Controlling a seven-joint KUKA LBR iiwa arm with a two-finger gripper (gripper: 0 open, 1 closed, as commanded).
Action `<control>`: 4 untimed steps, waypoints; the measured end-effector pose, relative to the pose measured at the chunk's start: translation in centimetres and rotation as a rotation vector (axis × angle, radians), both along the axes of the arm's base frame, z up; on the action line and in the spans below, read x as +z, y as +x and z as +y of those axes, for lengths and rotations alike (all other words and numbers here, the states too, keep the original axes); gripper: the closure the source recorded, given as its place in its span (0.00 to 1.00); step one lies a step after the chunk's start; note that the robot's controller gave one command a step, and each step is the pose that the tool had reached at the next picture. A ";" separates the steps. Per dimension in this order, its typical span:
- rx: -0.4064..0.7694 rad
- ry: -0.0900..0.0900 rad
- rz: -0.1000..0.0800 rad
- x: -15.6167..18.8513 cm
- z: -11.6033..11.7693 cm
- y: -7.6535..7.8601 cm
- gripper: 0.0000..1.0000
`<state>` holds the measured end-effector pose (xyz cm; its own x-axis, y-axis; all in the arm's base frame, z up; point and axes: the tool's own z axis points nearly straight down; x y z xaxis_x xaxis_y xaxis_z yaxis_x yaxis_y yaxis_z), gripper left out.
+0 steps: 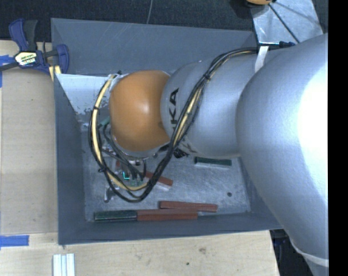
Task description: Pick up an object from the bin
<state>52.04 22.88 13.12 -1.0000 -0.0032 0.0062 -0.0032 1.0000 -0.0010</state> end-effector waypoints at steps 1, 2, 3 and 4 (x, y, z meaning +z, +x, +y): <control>-0.003 0.002 -0.008 0.5 -0.1 0.2 0.00; 0.045 0.002 -0.010 -5.1 -7.1 0.8 0.00; 0.051 0.005 -0.009 -4.6 -9.1 2.8 0.00; 0.026 0.002 -0.012 -3.0 -10.8 4.1 0.00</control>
Offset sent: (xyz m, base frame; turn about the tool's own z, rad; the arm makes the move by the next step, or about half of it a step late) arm 0.0082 -0.0841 -0.0612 -0.0466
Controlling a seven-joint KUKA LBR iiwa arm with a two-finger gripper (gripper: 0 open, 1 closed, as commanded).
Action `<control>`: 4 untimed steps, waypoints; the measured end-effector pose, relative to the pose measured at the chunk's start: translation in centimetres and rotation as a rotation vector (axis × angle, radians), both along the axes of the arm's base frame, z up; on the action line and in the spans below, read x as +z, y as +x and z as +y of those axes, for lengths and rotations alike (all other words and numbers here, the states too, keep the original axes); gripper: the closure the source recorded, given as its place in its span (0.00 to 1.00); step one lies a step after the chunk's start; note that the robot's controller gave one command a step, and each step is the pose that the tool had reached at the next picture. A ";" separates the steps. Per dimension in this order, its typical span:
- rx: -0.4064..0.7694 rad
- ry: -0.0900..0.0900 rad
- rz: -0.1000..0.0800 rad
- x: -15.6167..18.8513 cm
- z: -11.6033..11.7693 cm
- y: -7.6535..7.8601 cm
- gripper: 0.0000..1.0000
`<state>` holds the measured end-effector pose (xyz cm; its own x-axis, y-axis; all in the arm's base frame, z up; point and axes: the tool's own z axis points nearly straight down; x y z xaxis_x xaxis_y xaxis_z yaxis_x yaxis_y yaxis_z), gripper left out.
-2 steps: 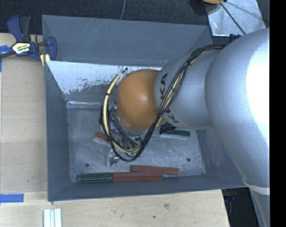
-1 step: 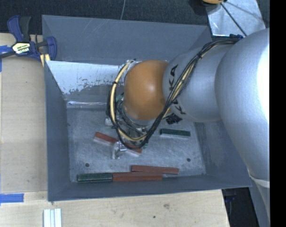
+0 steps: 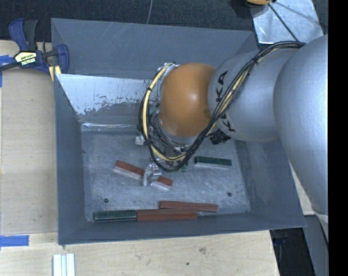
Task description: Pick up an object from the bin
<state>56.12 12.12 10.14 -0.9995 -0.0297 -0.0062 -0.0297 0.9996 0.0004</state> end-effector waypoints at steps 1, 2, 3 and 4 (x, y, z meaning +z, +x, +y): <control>-0.156 0.001 0.003 -2.5 1.4 -1.8 0.00; -0.136 0.008 -0.030 -2.2 1.9 -0.8 1.00; -0.137 0.008 -0.029 -2.2 1.9 -0.8 1.00; -0.136 0.006 -0.021 -1.9 1.9 -0.8 1.00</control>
Offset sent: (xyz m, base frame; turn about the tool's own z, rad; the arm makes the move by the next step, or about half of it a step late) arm -0.0179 0.0199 -0.0314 0.1333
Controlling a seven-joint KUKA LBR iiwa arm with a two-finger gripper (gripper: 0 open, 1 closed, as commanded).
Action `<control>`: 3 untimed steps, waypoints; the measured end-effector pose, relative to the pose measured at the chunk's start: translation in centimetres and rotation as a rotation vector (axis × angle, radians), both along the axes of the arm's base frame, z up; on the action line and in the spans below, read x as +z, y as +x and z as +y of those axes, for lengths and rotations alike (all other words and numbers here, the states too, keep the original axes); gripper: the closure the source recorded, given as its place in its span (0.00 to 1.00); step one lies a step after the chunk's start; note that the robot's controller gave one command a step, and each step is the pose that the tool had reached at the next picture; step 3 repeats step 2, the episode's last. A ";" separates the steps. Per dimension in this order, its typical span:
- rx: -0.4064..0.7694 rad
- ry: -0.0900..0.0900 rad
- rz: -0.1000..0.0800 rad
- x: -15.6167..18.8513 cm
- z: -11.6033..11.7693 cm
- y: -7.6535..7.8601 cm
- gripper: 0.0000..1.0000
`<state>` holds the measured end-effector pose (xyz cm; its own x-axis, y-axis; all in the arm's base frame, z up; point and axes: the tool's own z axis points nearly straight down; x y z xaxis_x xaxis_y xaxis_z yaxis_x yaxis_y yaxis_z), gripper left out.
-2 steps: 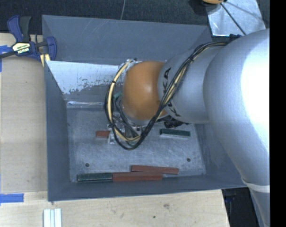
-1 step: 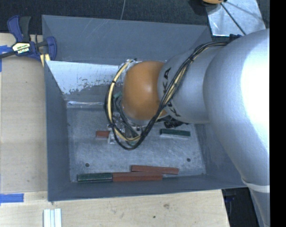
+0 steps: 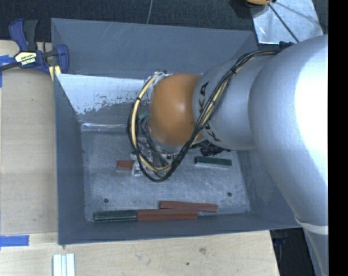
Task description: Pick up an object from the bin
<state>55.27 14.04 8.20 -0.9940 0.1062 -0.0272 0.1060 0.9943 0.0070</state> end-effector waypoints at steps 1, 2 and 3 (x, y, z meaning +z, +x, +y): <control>0.001 -0.005 0.026 1.1 -0.1 -0.5 1.00; 0.001 -0.004 0.027 2.9 0.0 -0.4 1.00; 0.001 -0.004 0.027 2.9 0.0 -0.4 1.00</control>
Offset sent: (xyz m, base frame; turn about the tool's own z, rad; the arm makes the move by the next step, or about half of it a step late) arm 0.0001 0.0000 0.0601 -0.0001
